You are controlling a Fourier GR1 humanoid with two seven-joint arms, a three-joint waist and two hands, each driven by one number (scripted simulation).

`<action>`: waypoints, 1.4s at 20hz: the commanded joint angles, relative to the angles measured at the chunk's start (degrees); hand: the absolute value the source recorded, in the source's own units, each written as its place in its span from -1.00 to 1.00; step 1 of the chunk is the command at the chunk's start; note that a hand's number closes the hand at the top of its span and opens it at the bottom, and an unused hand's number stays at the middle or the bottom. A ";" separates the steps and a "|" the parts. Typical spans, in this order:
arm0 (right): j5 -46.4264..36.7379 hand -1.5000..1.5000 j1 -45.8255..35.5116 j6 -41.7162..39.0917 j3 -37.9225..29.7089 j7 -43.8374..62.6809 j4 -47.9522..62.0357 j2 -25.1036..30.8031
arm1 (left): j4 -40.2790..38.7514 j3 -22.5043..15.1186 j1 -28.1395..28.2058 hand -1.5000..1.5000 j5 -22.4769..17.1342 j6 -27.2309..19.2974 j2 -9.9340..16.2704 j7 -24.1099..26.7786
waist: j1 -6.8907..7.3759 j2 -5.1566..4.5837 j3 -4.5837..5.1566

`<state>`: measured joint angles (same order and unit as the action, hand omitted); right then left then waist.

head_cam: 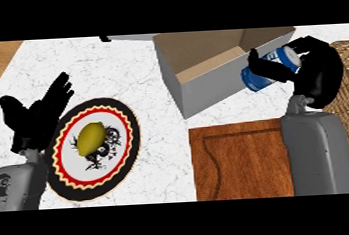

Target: Pick the can from the cutting board and place it in the basket

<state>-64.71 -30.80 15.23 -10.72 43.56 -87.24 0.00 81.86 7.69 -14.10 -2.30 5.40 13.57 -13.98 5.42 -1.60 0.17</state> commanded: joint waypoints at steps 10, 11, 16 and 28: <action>-31.00 1.00 -34.10 4.39 -7.34 29.23 24.19 2.23 | -1.27 -1.59 -2.02 0.00 1.51 -1.00 -1.22 -0.80 | -0.19 0.38 0.08; -32.55 1.00 -35.35 5.67 -7.94 30.48 25.99 1.55 | -2.69 0.11 -3.31 0.00 1.01 -1.36 -0.30 -0.72 | -0.85 0.28 0.06; -38.22 1.00 -42.37 7.83 -12.63 31.99 34.38 5.64 | -3.92 0.74 -2.68 0.00 0.16 -0.44 -0.10 -0.01 | -1.09 0.02 0.02; -48.88 1.00 -47.35 4.52 -20.59 34.44 46.22 16.49 | -2.98 1.43 -0.07 0.00 0.42 -0.87 0.22 0.51 | -2.66 0.74 -0.07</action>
<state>-109.80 -75.85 20.99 -30.20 66.70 -43.53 14.06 79.09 8.53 -15.28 -1.70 4.41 13.41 -13.56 3.27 -1.17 0.10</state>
